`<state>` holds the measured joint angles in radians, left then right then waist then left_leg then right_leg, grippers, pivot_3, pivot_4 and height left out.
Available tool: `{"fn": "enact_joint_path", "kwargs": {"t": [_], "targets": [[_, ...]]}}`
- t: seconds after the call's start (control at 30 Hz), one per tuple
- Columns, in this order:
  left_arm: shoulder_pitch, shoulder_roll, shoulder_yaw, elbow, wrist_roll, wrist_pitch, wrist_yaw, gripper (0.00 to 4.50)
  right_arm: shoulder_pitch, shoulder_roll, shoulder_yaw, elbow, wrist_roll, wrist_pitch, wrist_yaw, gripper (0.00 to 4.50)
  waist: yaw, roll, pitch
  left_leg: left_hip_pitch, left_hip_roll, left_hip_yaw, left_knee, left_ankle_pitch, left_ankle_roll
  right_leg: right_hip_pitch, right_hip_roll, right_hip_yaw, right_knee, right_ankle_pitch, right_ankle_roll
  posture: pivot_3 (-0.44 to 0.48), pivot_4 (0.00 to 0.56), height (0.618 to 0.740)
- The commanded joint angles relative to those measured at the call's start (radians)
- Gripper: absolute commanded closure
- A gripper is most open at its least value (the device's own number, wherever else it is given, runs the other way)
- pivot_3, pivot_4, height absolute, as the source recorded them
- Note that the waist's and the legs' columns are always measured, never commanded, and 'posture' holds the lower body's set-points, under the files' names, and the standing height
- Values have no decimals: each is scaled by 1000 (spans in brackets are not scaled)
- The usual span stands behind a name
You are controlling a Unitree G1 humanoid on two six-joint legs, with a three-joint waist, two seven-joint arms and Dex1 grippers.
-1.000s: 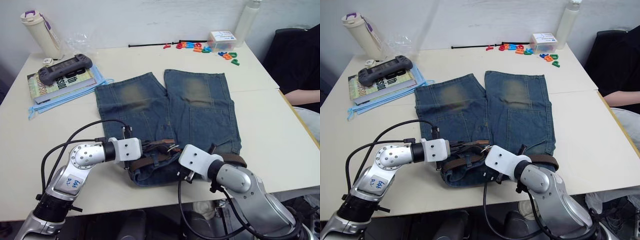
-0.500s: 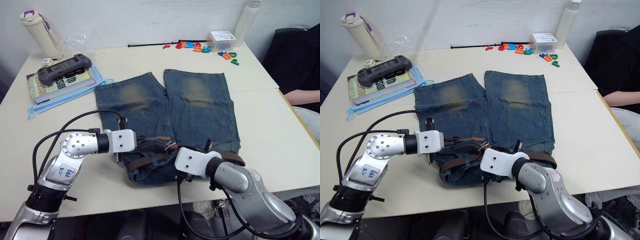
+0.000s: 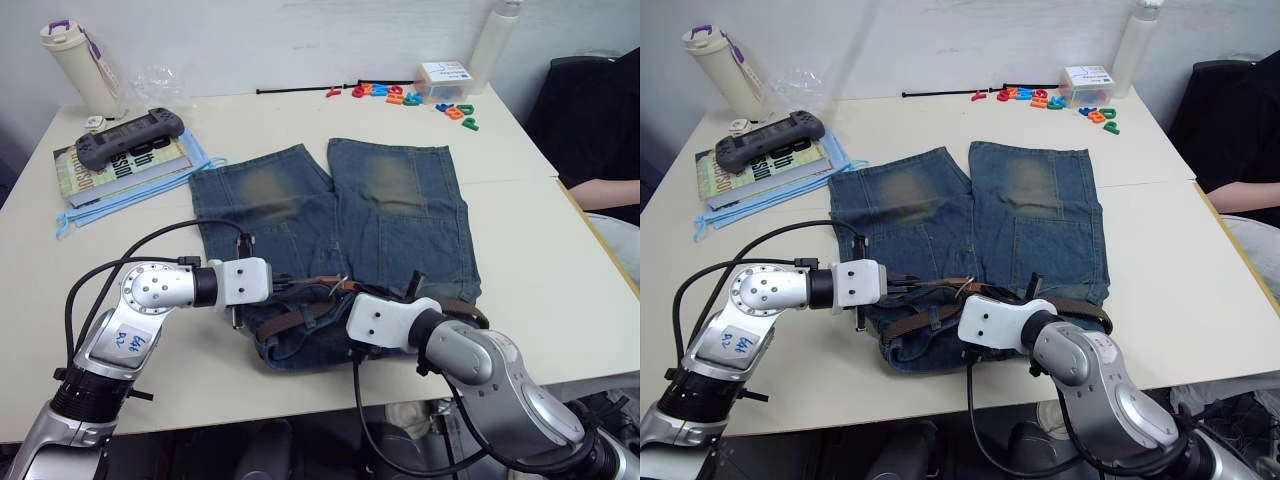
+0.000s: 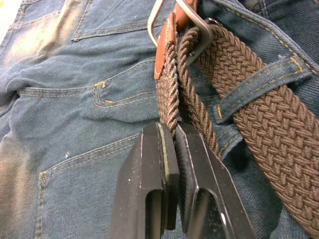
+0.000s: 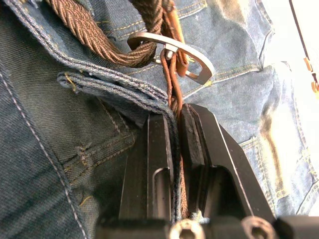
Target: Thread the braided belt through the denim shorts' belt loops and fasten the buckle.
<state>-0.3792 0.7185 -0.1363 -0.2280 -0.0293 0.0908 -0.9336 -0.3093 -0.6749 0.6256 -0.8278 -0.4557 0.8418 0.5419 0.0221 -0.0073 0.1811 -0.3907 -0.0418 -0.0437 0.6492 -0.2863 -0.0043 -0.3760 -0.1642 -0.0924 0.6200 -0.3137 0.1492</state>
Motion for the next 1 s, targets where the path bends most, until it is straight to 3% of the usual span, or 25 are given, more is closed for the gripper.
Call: {"fn": "enact_joint_path", "kwargs": {"t": [0.03,0.43,0.67,0.8,0.83,1.0], "targets": [[-21,-16,4,-46,-3,11,21,4500,-10,14,1,-20,-43,-36,14,4481,0,0,0,0,0,0,0,0,0,0,0,0,0,0,0,0,150,713],[-12,-101,-81,-69,-4,36,25,4500,16,45,-21,-11,-91,-65,64,4481,-1,0,0,0,0,0,0,0,0,0,0,0,0,0,0,0,150,713],[-31,-214,-152,12,31,51,74,4500,54,44,-39,-36,-67,-39,127,4481,3,-1,1,0,-1,0,2,0,0,1,0,0,0,0,0,0,150,713],[-29,-234,-178,38,51,31,76,4500,74,50,-64,-61,-70,-15,149,4481,1,-1,1,0,-1,0,2,0,0,1,0,0,1,0,0,0,150,713],[-28,-237,-182,42,54,27,77,4500,77,53,-71,-67,-69,-9,153,3555,0,-1,1,0,-1,0,2,0,0,1,1,1,1,0,0,0,150,713],[-19,-249,-200,58,65,10,82,4500,97,70,-124,-118,-51,61,182,1456,2,-1,1,0,-1,0,2,0,0,1,0,1,1,0,0,0,150,713]]}}
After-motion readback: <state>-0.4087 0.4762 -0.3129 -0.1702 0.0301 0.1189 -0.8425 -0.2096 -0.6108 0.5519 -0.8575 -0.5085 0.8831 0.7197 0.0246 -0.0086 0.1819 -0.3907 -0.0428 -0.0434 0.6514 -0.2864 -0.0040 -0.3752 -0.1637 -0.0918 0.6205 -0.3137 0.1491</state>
